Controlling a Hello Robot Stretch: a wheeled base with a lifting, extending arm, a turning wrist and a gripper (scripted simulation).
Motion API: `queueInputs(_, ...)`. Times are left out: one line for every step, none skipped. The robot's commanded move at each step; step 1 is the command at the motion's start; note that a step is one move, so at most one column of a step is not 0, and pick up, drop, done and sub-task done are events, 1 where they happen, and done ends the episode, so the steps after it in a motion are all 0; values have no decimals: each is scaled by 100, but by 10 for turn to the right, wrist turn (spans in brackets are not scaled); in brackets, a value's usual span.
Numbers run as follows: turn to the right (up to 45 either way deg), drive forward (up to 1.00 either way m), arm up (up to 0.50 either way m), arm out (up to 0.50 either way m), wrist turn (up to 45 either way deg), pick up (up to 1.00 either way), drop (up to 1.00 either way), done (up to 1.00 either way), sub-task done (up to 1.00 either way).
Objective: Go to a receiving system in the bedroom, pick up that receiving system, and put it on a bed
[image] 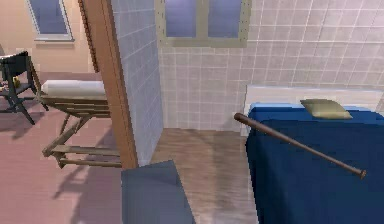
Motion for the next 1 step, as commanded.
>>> queueInputs(0, 5, 0, 0, 0, 0, 0, 0, 0)
